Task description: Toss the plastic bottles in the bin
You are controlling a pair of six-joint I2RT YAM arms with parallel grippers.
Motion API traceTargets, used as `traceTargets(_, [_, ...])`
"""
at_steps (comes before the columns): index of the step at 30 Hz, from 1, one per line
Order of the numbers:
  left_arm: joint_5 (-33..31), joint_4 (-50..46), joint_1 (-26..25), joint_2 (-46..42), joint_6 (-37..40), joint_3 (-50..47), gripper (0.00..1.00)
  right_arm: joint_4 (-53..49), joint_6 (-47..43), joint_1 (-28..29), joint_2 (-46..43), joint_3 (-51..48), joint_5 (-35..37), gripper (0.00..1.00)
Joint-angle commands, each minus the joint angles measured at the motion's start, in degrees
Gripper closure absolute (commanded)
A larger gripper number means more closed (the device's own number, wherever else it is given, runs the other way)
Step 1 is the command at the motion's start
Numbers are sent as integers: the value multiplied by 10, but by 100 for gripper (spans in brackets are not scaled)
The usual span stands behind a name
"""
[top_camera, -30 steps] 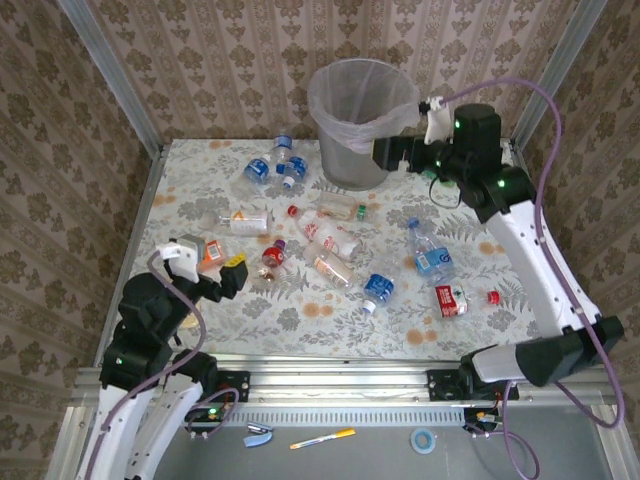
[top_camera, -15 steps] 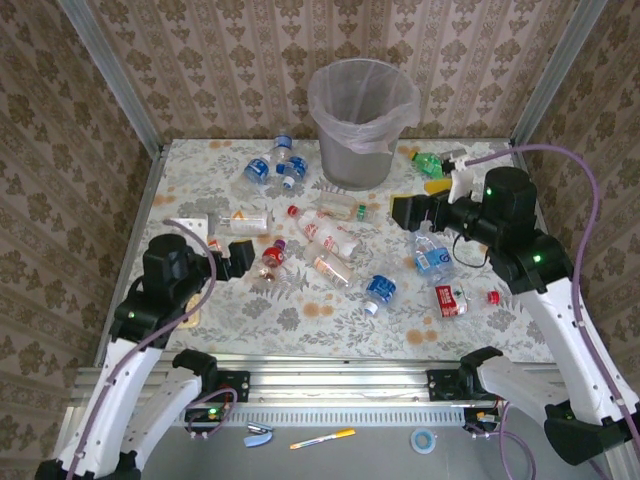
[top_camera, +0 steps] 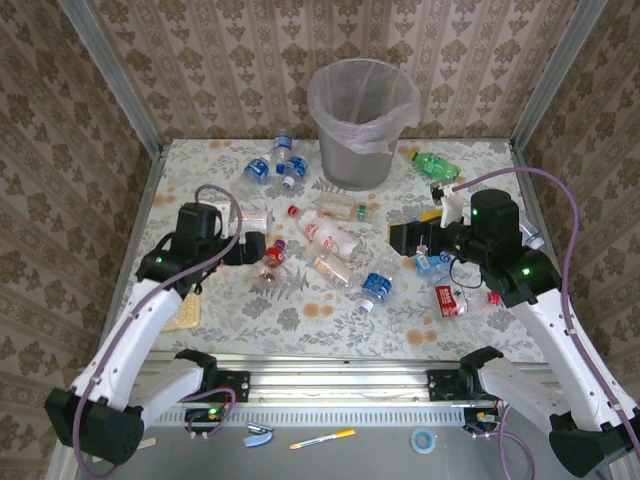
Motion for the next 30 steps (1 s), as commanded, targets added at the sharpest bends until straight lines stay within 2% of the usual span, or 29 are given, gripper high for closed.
traceTargets(1, [-13,-39,-7,31,30,13,0,-11,11,5,-15,-9,2,0])
traceTargets(5, [-7,-44,-17,75,37,19,0,-9,14,6,-20,-19,4,0])
traceTargets(8, [-49,-47,-46,112,39,29,0,-7,20,8,-20,-25,3,0])
traceTargets(15, [-56,-20,-72,214,29,36,0,-8,24,17,-23,-37,6,0])
traceTargets(30, [-34,25,-74,328,36,25,3,-9,20,17,-33,-56,16,0])
